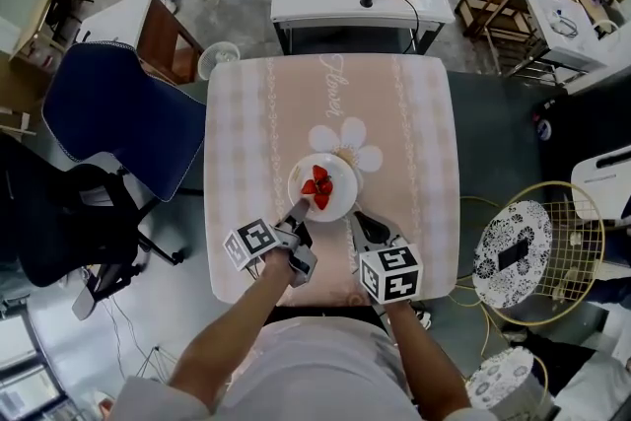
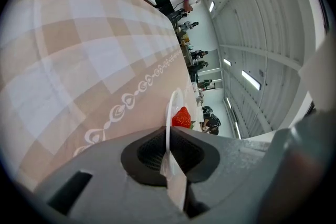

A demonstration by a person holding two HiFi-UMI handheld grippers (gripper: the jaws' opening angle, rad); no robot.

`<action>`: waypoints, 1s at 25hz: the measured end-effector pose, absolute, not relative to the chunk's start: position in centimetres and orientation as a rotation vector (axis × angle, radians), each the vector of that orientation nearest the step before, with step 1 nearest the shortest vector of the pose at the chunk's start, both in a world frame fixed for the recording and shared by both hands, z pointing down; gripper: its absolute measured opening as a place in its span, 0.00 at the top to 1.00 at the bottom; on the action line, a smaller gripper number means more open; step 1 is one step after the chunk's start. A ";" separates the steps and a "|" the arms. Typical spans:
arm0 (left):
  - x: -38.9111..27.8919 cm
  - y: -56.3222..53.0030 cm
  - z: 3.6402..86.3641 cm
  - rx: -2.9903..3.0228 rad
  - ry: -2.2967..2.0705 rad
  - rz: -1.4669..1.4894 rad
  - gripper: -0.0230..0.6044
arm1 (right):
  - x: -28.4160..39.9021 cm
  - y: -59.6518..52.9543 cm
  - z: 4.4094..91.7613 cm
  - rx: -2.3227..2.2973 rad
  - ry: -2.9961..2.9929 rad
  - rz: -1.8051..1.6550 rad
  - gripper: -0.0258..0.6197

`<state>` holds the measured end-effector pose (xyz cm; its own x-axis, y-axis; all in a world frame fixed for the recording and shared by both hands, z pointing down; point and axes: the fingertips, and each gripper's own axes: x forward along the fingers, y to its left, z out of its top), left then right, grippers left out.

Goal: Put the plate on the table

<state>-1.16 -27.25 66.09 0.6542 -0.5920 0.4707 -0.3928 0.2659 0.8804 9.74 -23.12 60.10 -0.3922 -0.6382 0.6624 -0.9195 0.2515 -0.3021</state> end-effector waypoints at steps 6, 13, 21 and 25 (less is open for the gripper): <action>-1.1 -27.7 65.8 1.420 -0.931 -0.126 0.94 | 9.4 -22.8 60.5 1.401 -2.127 0.940 0.95; -0.8 -26.9 66.3 1.429 -0.937 -0.051 0.86 | 9.3 -22.3 60.4 1.386 -2.137 0.932 0.95; -1.1 -26.2 66.2 1.453 -0.989 0.048 0.75 | 9.5 -21.9 59.8 1.388 -2.160 0.909 0.95; -1.8 -25.8 66.1 1.452 -1.016 0.068 0.73 | 9.4 -21.7 59.4 1.384 -2.179 0.906 0.95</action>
